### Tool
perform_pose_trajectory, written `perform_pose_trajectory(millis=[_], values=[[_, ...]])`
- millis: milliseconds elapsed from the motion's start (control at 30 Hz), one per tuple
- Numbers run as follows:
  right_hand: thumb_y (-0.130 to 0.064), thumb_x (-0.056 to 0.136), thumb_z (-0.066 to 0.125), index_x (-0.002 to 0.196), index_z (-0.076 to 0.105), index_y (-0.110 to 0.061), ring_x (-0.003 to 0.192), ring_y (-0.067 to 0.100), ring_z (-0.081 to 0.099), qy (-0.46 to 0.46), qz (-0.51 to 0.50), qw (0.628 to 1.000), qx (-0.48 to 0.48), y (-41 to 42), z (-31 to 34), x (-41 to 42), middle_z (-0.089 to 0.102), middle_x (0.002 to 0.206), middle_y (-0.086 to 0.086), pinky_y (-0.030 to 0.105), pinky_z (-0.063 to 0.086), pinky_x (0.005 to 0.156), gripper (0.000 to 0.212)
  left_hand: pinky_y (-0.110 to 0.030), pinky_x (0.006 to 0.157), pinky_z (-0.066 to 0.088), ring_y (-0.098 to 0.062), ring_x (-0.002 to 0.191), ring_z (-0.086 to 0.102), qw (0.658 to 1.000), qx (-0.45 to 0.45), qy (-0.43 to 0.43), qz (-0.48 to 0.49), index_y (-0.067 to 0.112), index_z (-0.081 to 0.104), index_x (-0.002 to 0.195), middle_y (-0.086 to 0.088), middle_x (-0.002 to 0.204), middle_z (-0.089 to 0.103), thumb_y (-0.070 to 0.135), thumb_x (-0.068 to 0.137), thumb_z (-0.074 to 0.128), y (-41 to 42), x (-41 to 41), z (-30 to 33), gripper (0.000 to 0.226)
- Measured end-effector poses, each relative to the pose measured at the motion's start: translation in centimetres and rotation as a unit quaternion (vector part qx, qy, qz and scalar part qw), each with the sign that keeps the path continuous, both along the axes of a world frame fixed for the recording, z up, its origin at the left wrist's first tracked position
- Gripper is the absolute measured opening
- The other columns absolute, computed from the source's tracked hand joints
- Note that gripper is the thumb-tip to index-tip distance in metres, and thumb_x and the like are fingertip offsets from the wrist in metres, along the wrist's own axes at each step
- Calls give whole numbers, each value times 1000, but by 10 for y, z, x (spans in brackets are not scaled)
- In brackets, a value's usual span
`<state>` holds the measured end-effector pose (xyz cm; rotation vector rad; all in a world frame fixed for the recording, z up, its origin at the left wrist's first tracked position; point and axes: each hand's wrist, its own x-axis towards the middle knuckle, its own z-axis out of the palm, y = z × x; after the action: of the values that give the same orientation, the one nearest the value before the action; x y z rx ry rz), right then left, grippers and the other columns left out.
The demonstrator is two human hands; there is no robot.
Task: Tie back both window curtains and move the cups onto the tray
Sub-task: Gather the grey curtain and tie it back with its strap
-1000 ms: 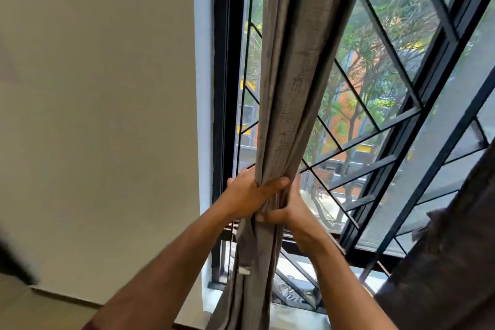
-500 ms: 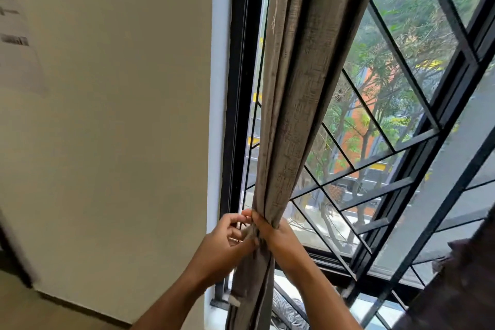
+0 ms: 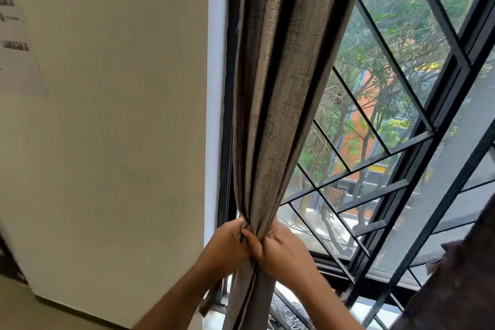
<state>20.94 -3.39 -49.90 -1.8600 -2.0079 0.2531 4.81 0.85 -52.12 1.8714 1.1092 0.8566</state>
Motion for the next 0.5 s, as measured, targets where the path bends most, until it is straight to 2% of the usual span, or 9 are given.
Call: perform_pose_trajectory(millis=[67, 133, 200, 267, 300, 333, 367, 433, 500], values=[[-73, 99, 34, 137, 57, -35, 113, 26, 66, 12, -31, 998, 48, -5, -5, -4, 69, 123, -2, 43, 57, 92, 59, -40, 77, 63, -8, 83, 71, 988, 66, 117, 71, 44, 68, 80, 11, 90, 71, 44, 80, 53, -3, 0, 2, 15], [-55, 107, 44, 121, 56, -31, 106, 26, 60, -39, -54, 994, 85, -10, -12, -4, 63, 113, -3, 41, 54, 89, 31, -37, 65, 55, -22, 82, 68, 961, 91, 228, 130, 33, 55, 78, 7, 92, 62, 74, 82, 42, -6, 0, 7, 43], [-33, 109, 55, 111, 54, -28, 103, 26, 60, -34, -74, 991, 111, -15, -18, -4, 58, 106, -2, 36, 50, 82, 5, -33, 65, 47, -29, 87, 73, 928, 76, 323, 168, 30, 54, 80, 3, 95, 72, 99, 82, 34, -10, 2, 12, 71], [-24, 103, 65, 106, 52, -28, 92, 28, 64, 32, -88, 984, 149, -21, -22, -3, 55, 94, -5, 35, 41, 69, 15, -33, 71, 50, -30, 92, 77, 908, 29, 376, 182, 24, 68, 91, -1, 96, 79, 103, 81, 38, -15, 8, 20, 85], [-26, 101, 70, 105, 46, -30, 85, 30, 66, 68, -107, 978, 164, -24, -24, -2, 52, 88, -8, 36, 37, 64, 24, -31, 70, 53, -27, 83, 77, 916, -10, 361, 175, 21, 72, 90, 0, 86, 79, 99, 83, 45, -17, 8, 23, 83], [-30, 100, 72, 104, 37, -32, 79, 33, 66, 91, -130, 972, 174, -26, -26, -2, 50, 83, -9, 38, 35, 60, 35, -28, 66, 54, -20, 69, 74, 942, -58, 291, 157, 19, 75, 84, 2, 71, 76, 89, 88, 55, -18, 8, 23, 73], [-34, 100, 73, 102, 30, -33, 73, 35, 65, 107, -150, 967, 177, -27, -29, -2, 49, 80, -10, 38, 34, 56, 42, -23, 58, 52, -14, 54, 68, 967, -122, 185, 122, 15, 74, 76, 3, 59, 71, 72, 94, 64, -17, 9, 22, 61], [-41, 101, 68, 98, 29, -34, 65, 30, 54, 131, -173, 959, 181, -27, -33, -2, 49, 78, -10, 39, 36, 54, 40, -18, 45, 45, -10, 40, 57, 971, -230, -1, 64, 4, 79, 80, -1, 58, 66, 42, 104, 67, -21, 12, 26, 46], [-45, 101, 63, 97, 41, -30, 69, 24, 47, 161, -191, 952, 178, -25, -33, -1, 51, 84, -8, 40, 36, 57, 28, -16, 42, 41, -10, 44, 57, 964, -255, -67, 40, -1, 83, 99, -2, 63, 68, 39, 113, 57, -26, 15, 33, 49]])
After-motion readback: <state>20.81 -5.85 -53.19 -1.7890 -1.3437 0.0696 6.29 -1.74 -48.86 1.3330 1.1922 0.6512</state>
